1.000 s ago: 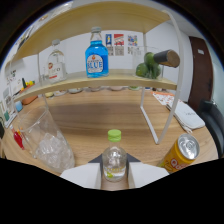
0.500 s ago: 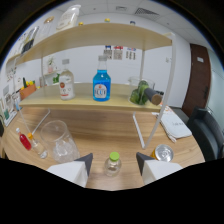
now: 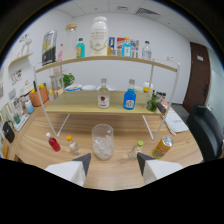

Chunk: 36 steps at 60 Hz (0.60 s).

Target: Make me a cup of Vodka Sunrise.

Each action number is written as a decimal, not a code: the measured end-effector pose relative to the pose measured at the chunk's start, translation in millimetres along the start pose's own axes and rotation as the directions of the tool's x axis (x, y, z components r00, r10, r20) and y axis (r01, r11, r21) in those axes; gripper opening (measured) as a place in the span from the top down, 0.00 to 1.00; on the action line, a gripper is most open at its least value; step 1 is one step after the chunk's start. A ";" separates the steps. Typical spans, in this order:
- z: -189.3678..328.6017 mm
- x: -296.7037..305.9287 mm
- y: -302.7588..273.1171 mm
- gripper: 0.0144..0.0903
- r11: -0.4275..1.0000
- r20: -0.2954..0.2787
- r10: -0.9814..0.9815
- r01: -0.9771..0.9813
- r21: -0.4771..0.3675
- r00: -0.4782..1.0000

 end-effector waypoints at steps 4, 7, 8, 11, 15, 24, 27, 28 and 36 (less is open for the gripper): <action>-5.1 -11.7 4.3 0.06 1.000 0.004 0.000 0.000 -0.015 1.000; -8.0 -18.5 6.7 0.06 1.000 0.006 0.004 -0.004 -0.022 1.000; -8.9 -20.4 7.2 0.06 1.000 0.006 0.005 -0.005 -0.025 1.000; -11.8 -26.6 8.0 0.06 1.000 0.010 0.004 -0.004 -0.025 1.000; -14.6 -31.8 9.2 0.06 1.000 0.006 0.002 -0.001 -0.028 1.000; -17.6 -32.2 12.6 0.06 0.999 -0.017 0.006 -0.006 -0.036 1.000; -17.6 -32.4 12.6 0.06 0.999 -0.019 0.010 -0.011 -0.035 1.000; -17.8 -33.3 12.8 0.06 0.999 -0.019 0.012 -0.013 -0.036 1.000; -19.1 -37.3 13.7 0.06 0.999 -0.017 0.016 -0.016 -0.038 1.000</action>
